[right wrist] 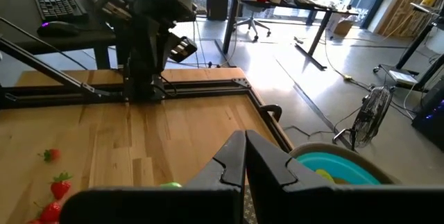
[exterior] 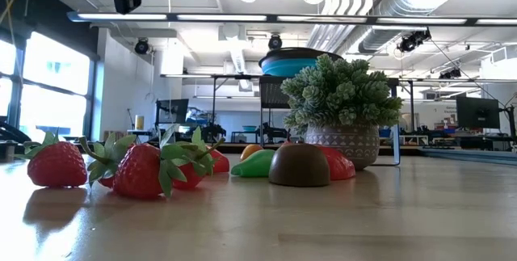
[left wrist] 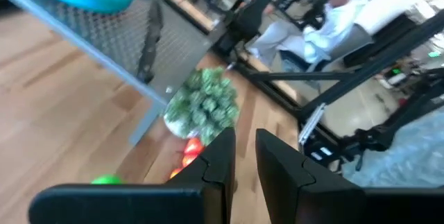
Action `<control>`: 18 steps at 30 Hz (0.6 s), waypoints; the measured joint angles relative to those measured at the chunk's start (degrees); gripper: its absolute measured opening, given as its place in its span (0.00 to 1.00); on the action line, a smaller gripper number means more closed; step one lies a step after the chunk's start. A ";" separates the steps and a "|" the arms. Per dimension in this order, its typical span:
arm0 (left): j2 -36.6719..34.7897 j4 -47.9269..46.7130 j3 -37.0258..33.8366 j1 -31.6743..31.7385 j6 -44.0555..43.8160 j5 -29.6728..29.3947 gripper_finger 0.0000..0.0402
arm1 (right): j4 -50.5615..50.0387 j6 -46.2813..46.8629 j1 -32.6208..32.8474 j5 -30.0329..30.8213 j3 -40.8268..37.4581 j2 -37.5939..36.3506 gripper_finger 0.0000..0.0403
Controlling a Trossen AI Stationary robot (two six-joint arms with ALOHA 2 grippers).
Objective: Pick & Place Fruit
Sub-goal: Put the orange pear into the blue strainer bowl
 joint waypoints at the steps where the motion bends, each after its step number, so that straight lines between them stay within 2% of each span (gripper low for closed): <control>1: 0.22 -1.00 0.03 -1.54 -0.73 -2.16 0.14 | 0.00 -0.01 0.00 0.00 0.00 0.00 0.01; 7: 3.70 -5.18 0.05 -10.40 -7.24 -12.92 0.14 | 0.00 -0.45 0.00 0.01 0.00 0.00 0.01; 12: 8.05 -3.90 0.05 -15.06 -10.96 -16.66 0.14 | -0.01 -0.46 -0.62 -0.01 0.00 0.00 0.01; 18: 12.95 -4.49 0.05 -17.14 -15.71 -20.11 0.14 | 0.00 -0.46 -2.29 0.00 0.00 0.00 0.01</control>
